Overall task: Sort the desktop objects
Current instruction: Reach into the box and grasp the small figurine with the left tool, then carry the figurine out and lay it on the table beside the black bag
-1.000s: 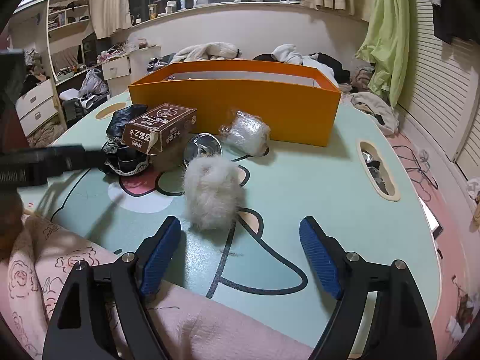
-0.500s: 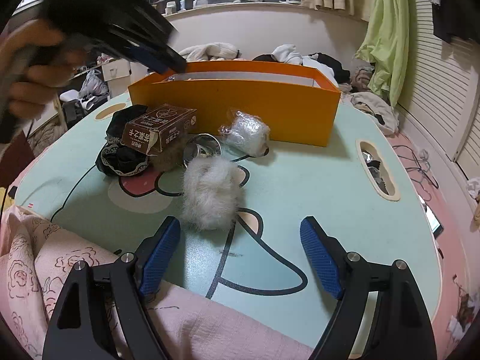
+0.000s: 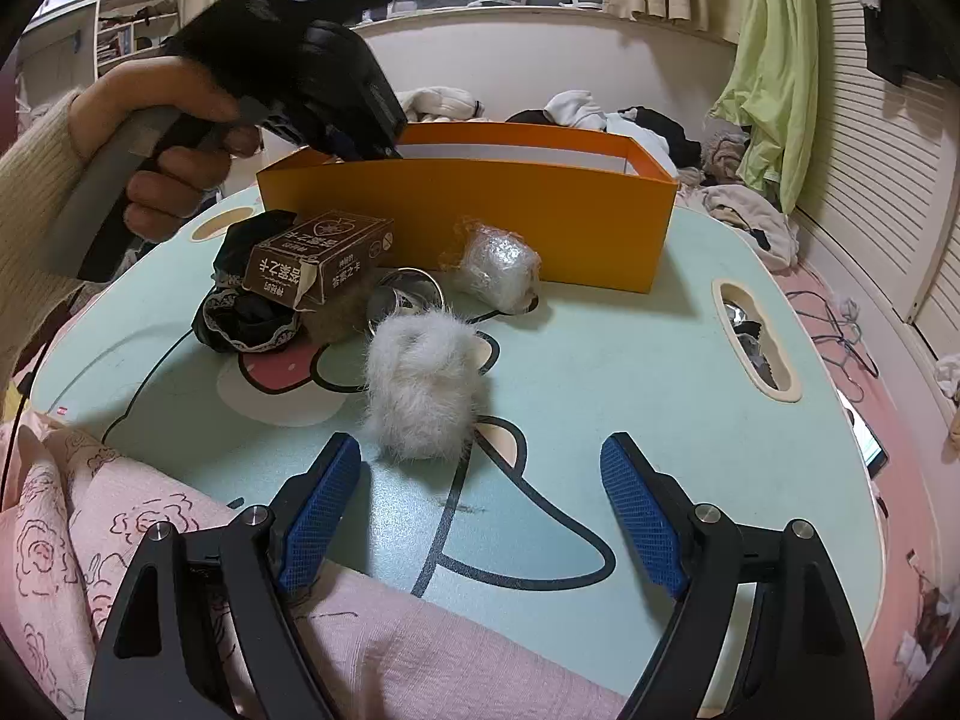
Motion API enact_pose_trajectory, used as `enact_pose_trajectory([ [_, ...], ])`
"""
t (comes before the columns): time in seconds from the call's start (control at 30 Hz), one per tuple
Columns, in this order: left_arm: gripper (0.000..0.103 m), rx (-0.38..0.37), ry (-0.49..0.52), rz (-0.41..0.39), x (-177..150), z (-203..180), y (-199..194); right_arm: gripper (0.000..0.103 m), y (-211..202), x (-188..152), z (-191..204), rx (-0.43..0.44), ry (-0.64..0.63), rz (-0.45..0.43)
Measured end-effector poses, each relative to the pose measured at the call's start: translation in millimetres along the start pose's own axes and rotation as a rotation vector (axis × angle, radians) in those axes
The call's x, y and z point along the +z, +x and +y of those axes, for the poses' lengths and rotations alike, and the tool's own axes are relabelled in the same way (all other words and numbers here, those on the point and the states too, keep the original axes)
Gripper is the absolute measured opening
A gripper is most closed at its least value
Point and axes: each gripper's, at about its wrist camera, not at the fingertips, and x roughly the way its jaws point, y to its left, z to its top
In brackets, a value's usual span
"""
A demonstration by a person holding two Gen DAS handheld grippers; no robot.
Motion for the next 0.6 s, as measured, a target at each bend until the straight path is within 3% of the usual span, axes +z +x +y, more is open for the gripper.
enact_pose_trajectory([
  [0.23, 0.014, -0.185, -0.111, -0.154, -3, 32, -56, 0.082, 2, 1, 0, 0.000, 0.000, 0.000],
  [0.43, 0.014, -0.363, -0.138, -0.261, -36, 32, -120, 0.082, 1, 1, 0, 0.000, 0.000, 0.000],
  [0.5, 0.014, -0.387, -0.148, -0.278, -57, 34, -133, 0.082, 2, 1, 1, 0.000, 0.000, 0.000],
  [0.6, 0.014, -0.343, -0.196, -0.297, -88, 45, -137, 0.082, -1, -1, 1, -0.001, 0.001, -0.002],
])
